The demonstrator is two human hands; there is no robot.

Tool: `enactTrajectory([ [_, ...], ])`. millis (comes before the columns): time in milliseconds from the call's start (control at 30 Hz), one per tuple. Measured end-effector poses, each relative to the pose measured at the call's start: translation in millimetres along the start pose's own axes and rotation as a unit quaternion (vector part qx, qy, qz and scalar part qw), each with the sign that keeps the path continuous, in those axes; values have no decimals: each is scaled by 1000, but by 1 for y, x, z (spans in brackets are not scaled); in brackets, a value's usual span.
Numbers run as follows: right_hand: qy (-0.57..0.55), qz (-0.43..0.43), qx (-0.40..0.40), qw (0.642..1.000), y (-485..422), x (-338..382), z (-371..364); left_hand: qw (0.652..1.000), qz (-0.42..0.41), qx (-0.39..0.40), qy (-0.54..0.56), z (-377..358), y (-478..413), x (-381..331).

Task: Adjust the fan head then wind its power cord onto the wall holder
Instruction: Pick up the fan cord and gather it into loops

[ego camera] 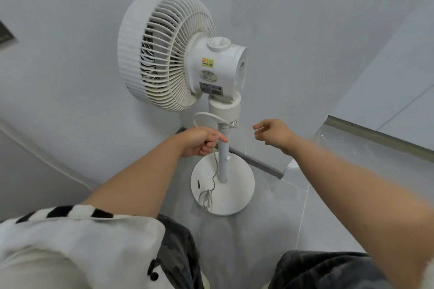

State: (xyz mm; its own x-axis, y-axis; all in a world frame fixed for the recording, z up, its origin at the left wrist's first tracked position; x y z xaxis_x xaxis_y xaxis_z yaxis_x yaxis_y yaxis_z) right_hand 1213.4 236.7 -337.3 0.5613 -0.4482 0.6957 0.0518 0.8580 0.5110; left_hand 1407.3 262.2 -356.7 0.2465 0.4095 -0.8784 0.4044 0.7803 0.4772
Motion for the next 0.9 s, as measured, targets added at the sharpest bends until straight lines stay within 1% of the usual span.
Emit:
enactTrajectory([
  [167, 45, -2, 8, 999, 15, -7, 8, 1000, -26, -5, -6, -20, 4, -26],
  [367, 112, -31, 65, 991, 35, -17, 4, 998, -56, -15, 15, -37, 13, -60],
  [433, 113, -28, 73, 990, 44, -17, 4, 997, -68, -12, 20, -44, 16, -74],
  [600, 153, -15, 132, 979, 72, -13, -1, 995, -96, -7, 26, -62, 26, -105],
  [800, 113, 25, 164, 980, 99, -9, -2, 991, -127, -7, 45, -81, 43, -133],
  [900, 51, 40, 141, 988, 108, -11, 5, 987, -145, -28, 65, -84, 51, -142],
])
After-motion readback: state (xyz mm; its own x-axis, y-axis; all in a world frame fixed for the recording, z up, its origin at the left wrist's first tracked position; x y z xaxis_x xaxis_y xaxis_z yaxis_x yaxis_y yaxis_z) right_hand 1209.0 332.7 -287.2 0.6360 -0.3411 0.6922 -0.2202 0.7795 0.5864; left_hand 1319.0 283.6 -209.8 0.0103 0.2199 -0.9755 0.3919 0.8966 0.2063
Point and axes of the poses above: each hand's wrist, its own y-axis away from the middle knuckle, its own z-axis out of the back of the hand, x = y × z, the point moved 8 cm from there along -y, towards the middle knuckle, and after that the axes turned 7 degrees about -z, right-handed, at the moved point
